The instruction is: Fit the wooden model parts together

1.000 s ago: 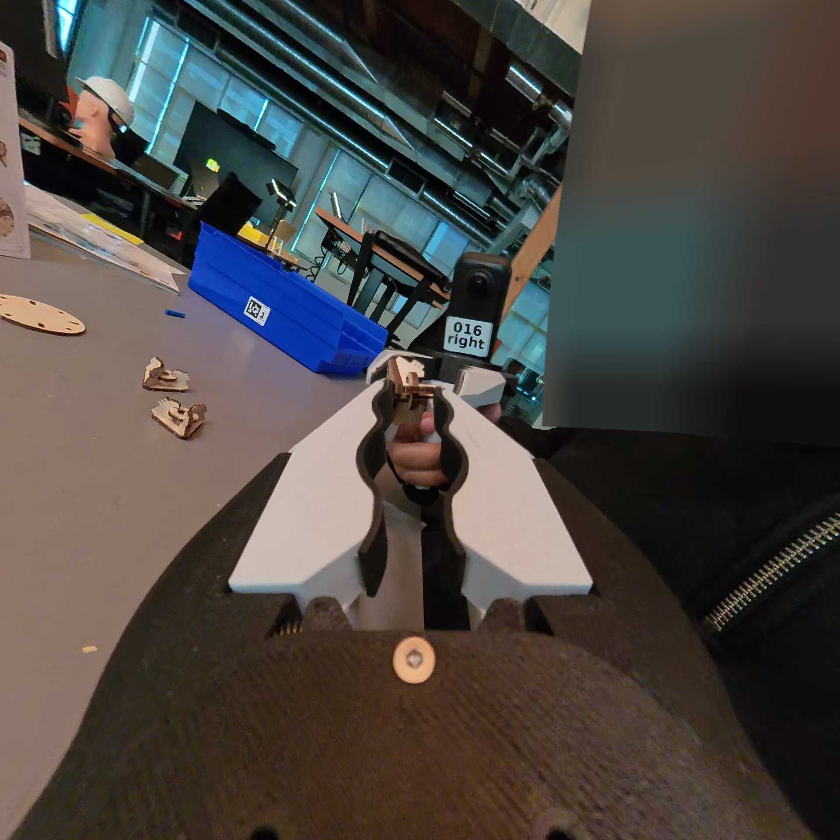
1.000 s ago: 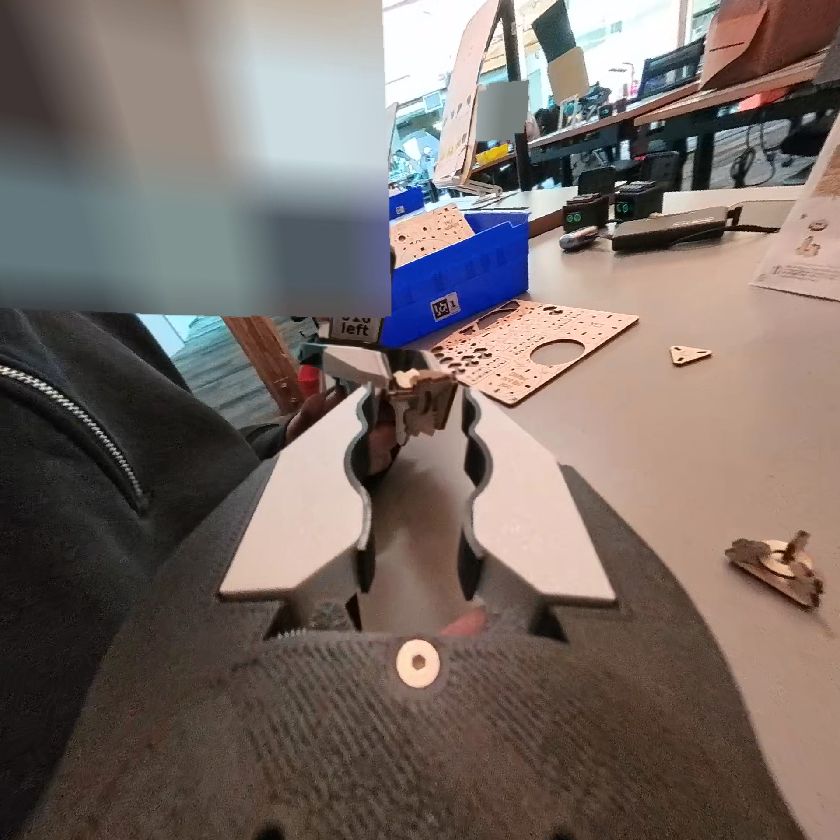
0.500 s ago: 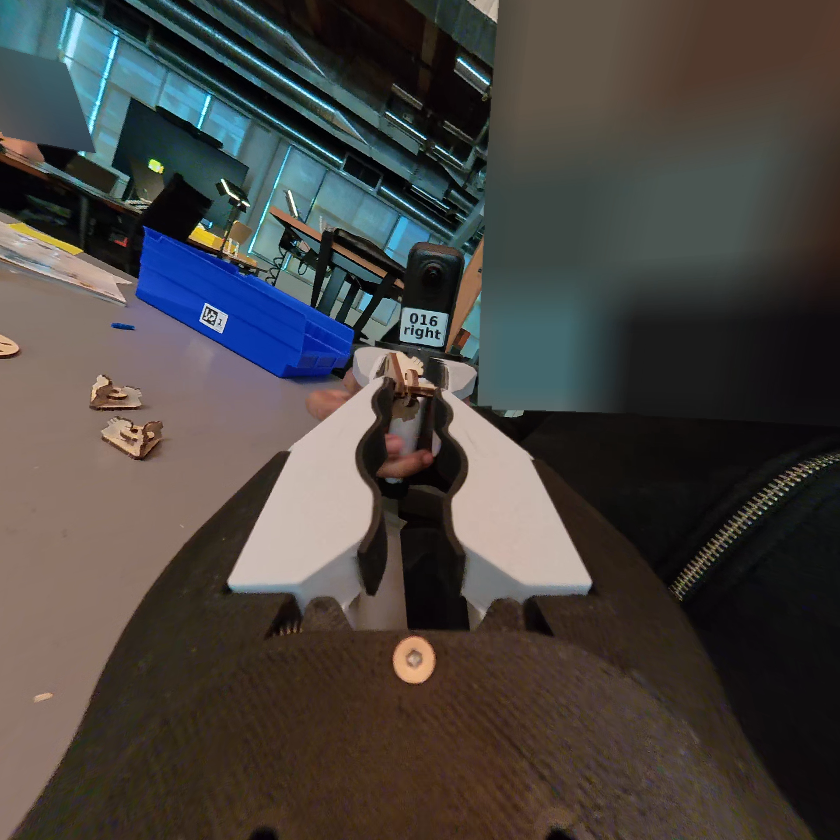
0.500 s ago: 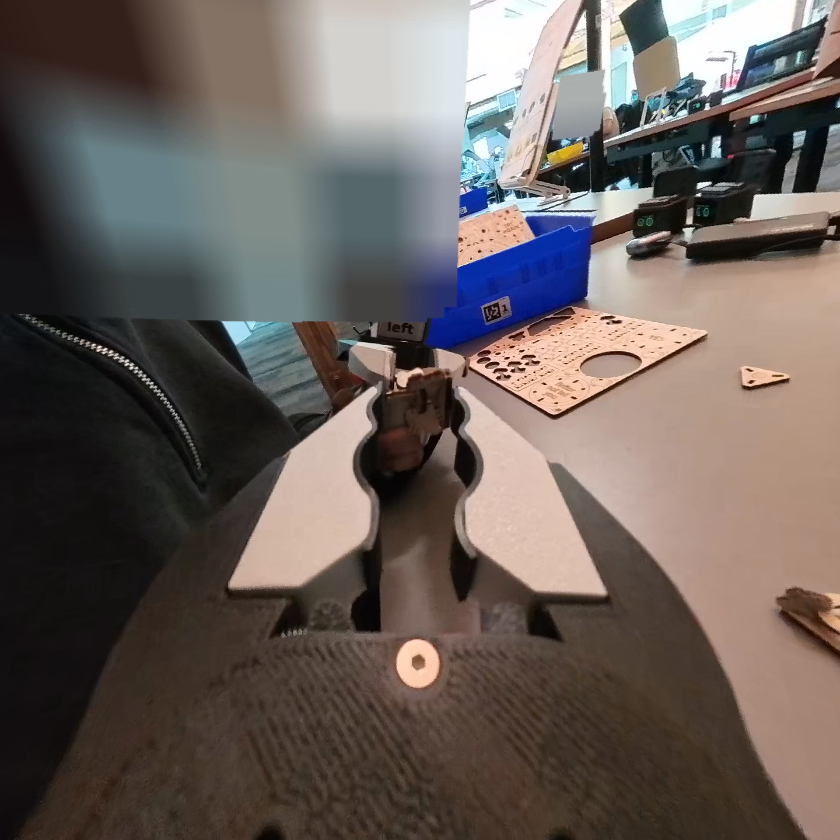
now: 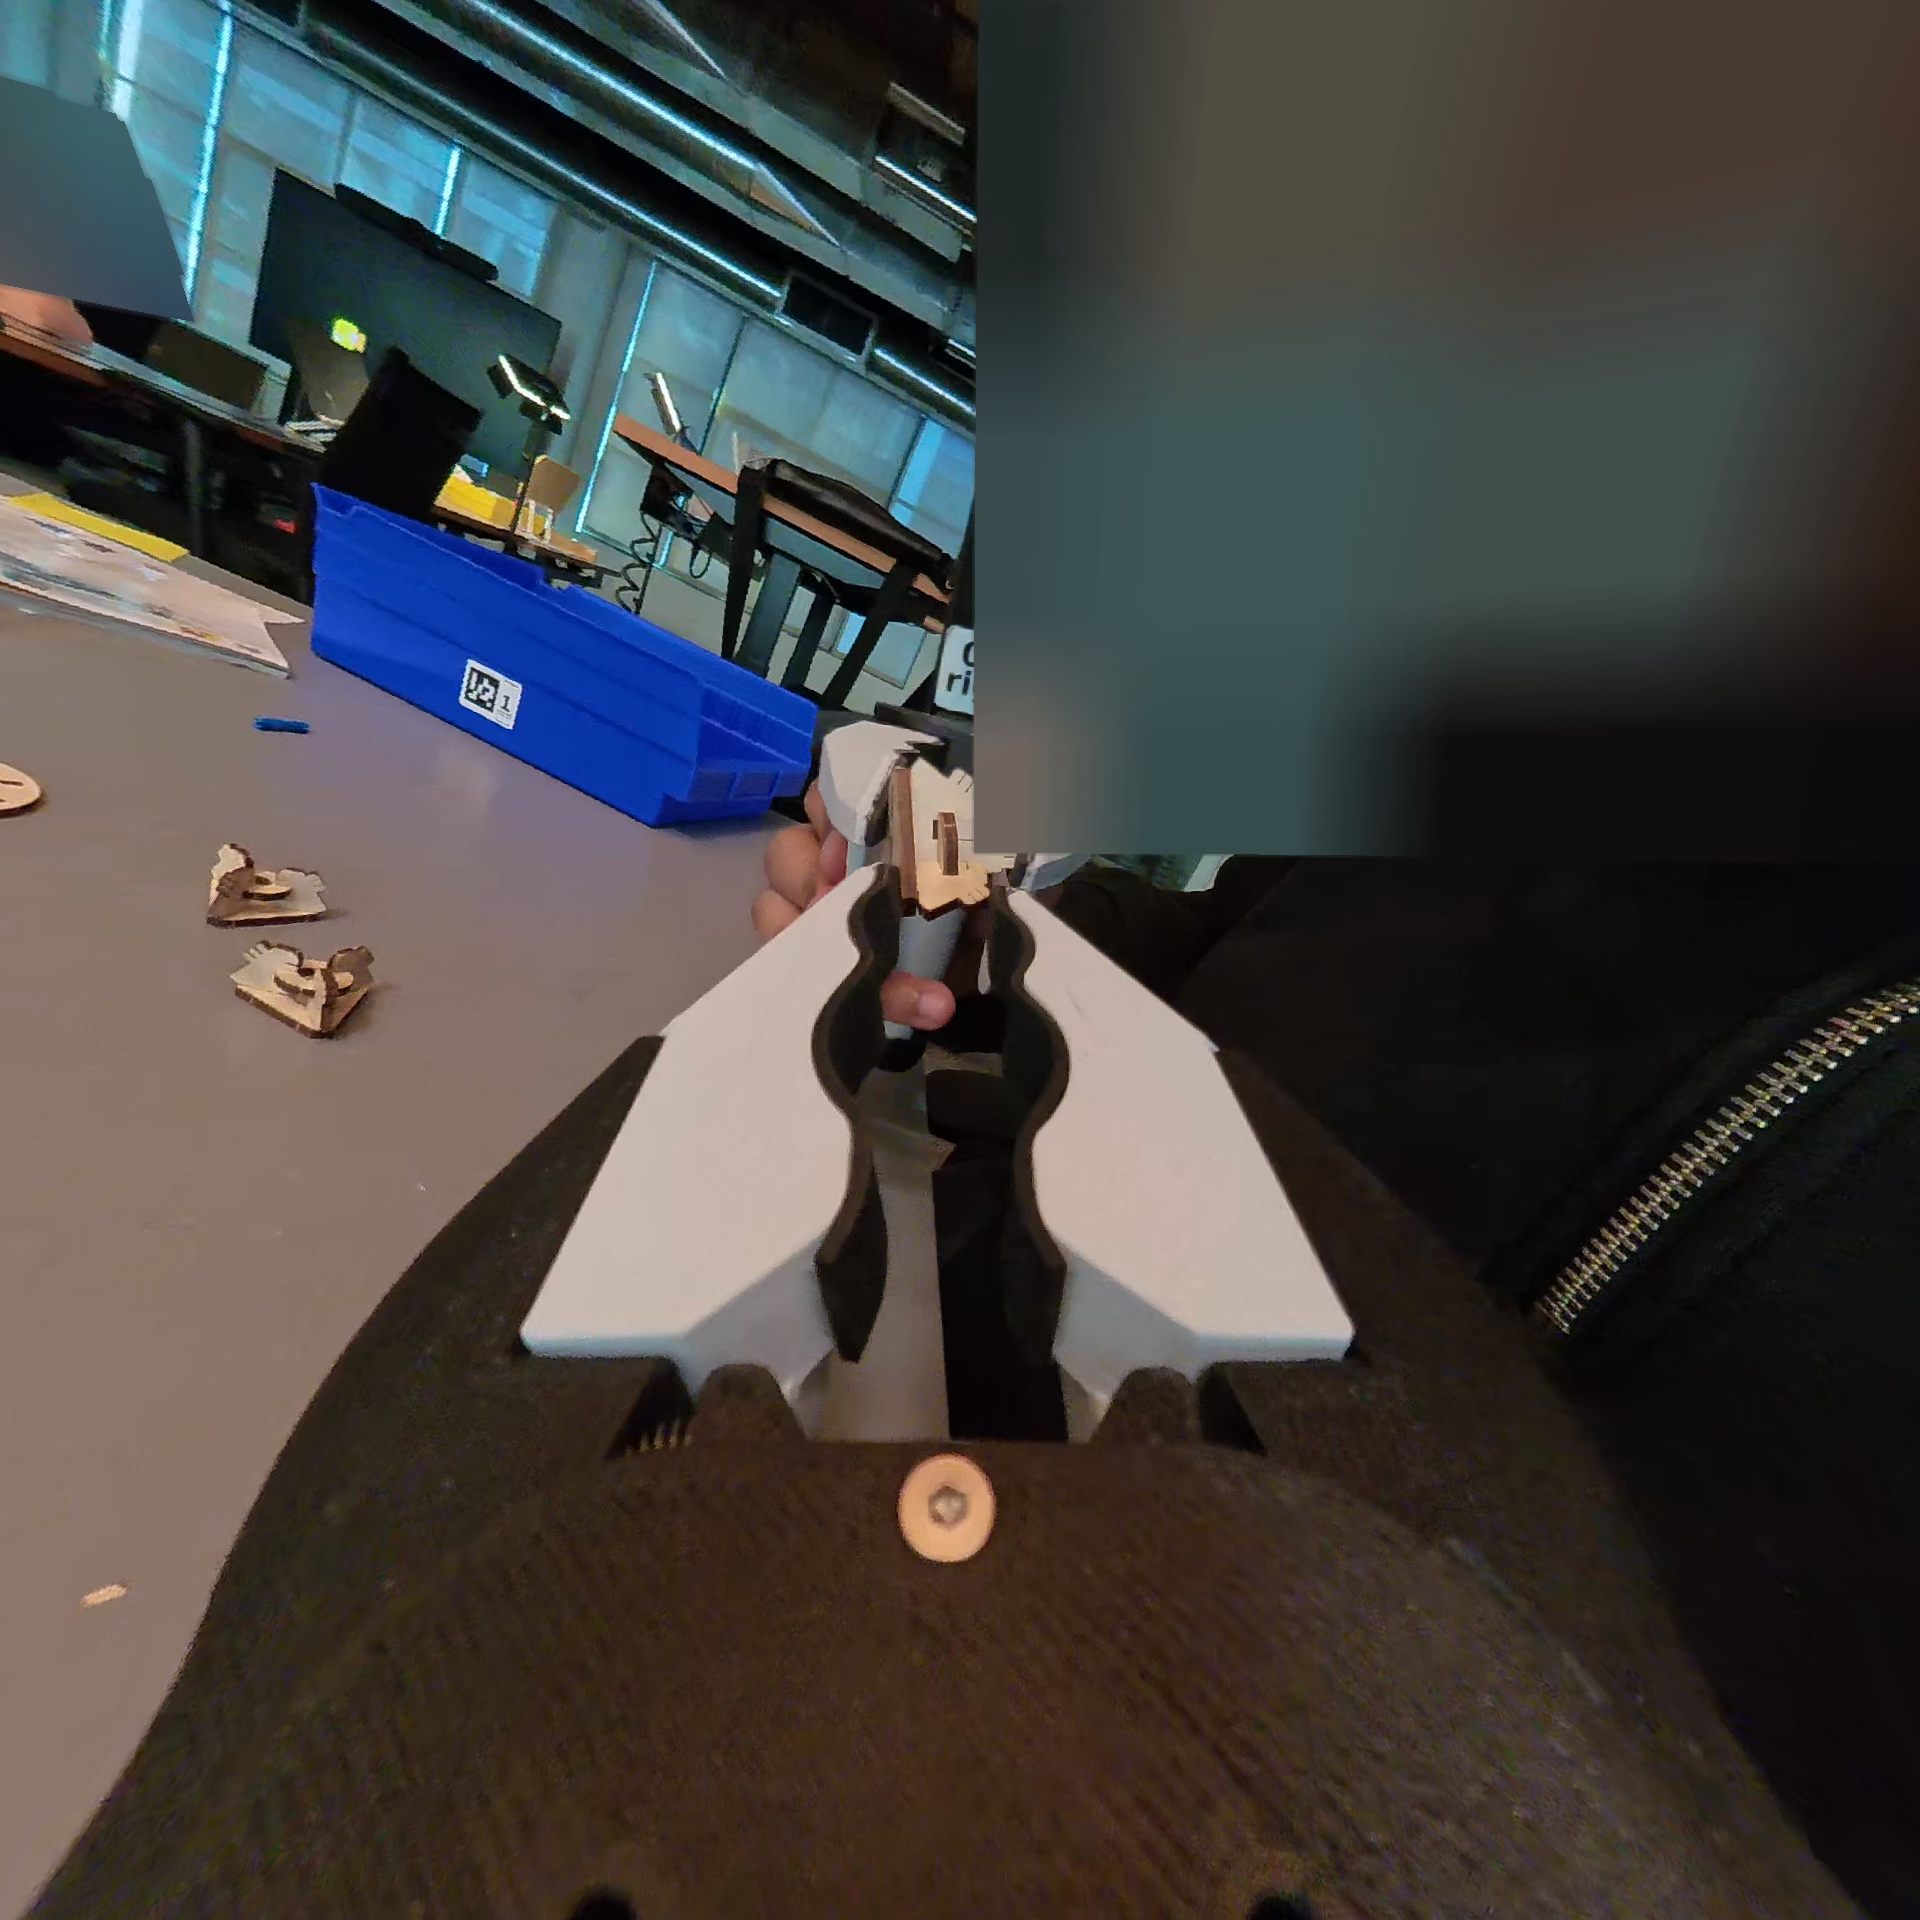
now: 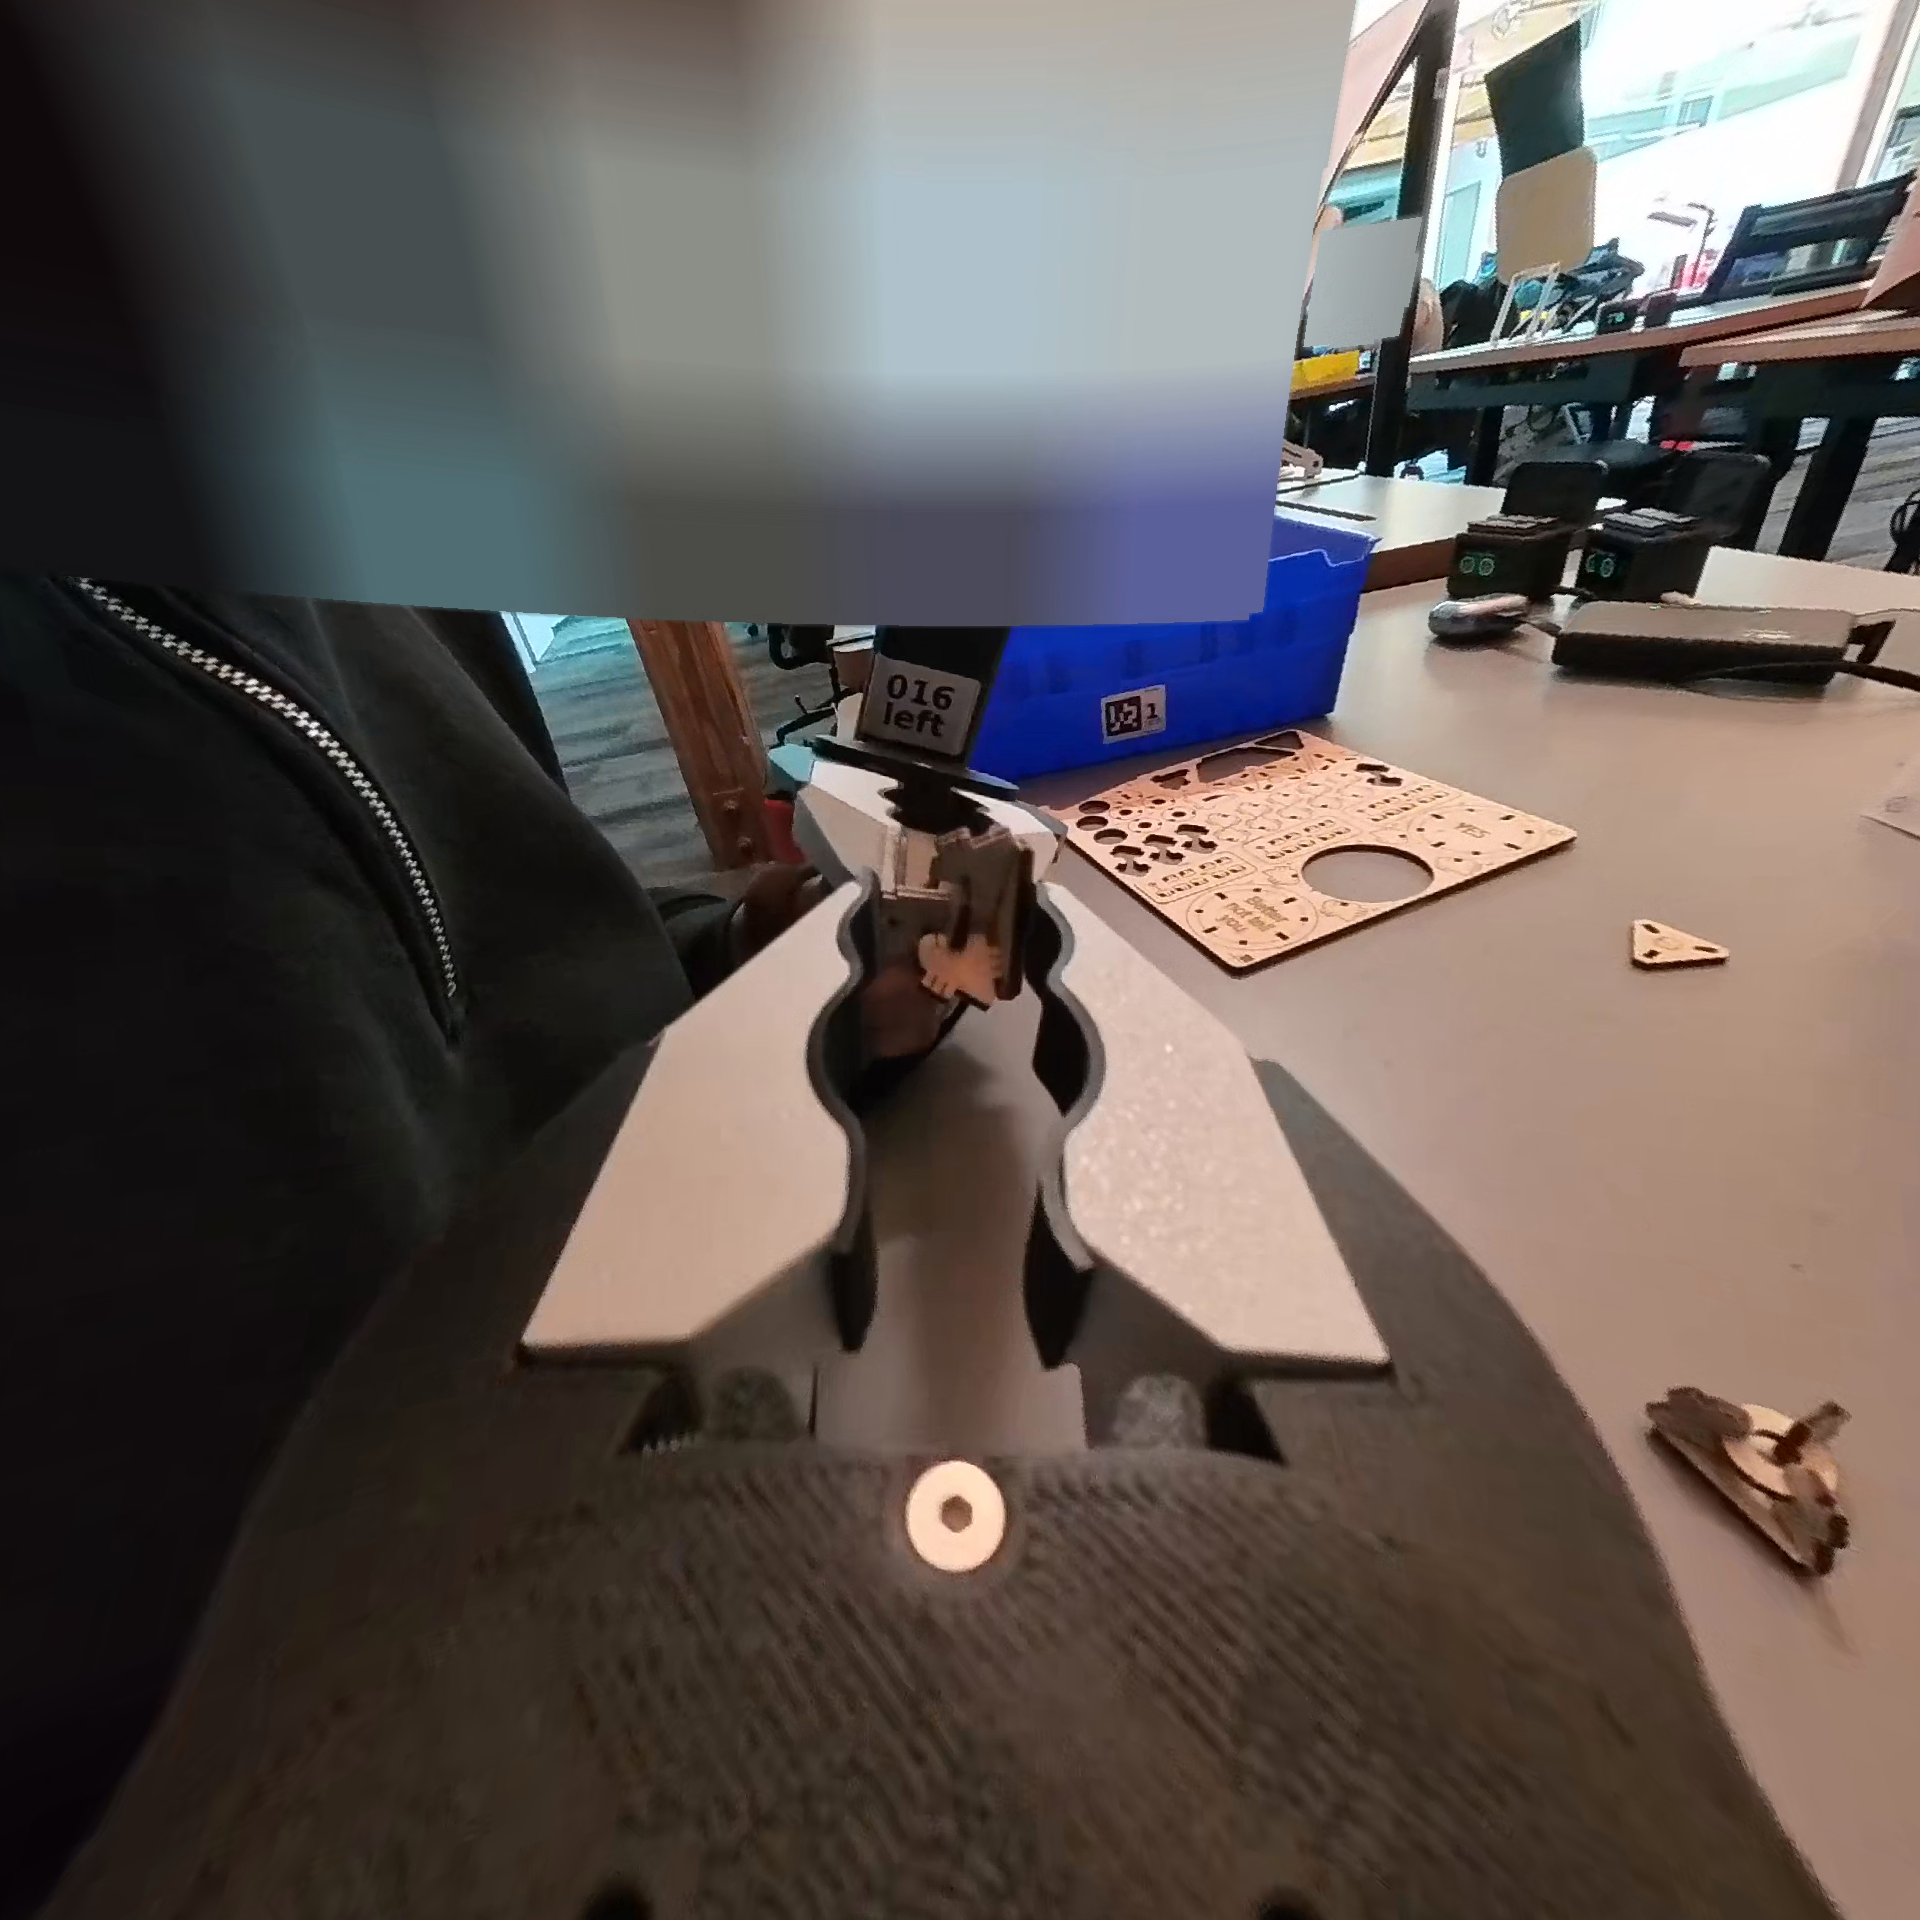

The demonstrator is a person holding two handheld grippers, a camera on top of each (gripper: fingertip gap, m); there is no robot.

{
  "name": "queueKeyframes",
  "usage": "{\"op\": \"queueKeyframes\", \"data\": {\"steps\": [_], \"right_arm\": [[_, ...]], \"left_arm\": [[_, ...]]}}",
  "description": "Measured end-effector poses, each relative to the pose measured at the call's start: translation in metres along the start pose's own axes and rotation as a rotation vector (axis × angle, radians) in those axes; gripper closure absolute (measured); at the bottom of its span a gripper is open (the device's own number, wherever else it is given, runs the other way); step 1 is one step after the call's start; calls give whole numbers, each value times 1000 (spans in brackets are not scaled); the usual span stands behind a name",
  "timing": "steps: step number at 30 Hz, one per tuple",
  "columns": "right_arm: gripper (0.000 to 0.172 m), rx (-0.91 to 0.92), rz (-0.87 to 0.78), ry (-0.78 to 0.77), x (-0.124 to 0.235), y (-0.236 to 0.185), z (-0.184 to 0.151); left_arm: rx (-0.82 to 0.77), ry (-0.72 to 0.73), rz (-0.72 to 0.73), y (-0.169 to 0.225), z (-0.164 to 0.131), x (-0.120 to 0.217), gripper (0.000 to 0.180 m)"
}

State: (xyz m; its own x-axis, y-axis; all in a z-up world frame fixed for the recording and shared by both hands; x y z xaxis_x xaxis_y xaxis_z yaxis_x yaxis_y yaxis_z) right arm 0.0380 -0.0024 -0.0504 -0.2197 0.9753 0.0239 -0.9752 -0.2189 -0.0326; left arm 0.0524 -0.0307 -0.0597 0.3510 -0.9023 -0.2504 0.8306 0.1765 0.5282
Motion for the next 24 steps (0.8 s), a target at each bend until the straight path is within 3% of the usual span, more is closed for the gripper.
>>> {"op": "queueKeyframes", "data": {"steps": [10, 15, 19, 24], "right_arm": [[146, 94, -59, -63, -1, 5, -5], [145, 398, -169, -230, -2, 16, -5], [145, 646, -199, -428, -6, 21, -16], [145, 652, -179, -499, -8, 25, -22]], "left_arm": [[31, -9, 49, -8, -1, 0, 166], [140, 22, 115, -25, 2, 2, 166], [246, 102, 66, -30, 11, 10, 165], [215, 83, 105, -32, 8, 7, 155]]}}
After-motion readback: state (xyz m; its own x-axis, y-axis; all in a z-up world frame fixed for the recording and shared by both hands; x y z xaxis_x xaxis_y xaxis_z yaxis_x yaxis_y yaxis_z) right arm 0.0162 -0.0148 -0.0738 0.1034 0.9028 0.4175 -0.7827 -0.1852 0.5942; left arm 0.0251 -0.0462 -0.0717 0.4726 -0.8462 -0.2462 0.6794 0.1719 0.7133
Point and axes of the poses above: each gripper's, where its closed fingertips meet, x back along the fingers, z out of its top, y = z × x across the jaws, the point moved 2 cm from there along x, back along the fingers, and after that the axes turned 7 degrees about x, right-handed, at the moved point
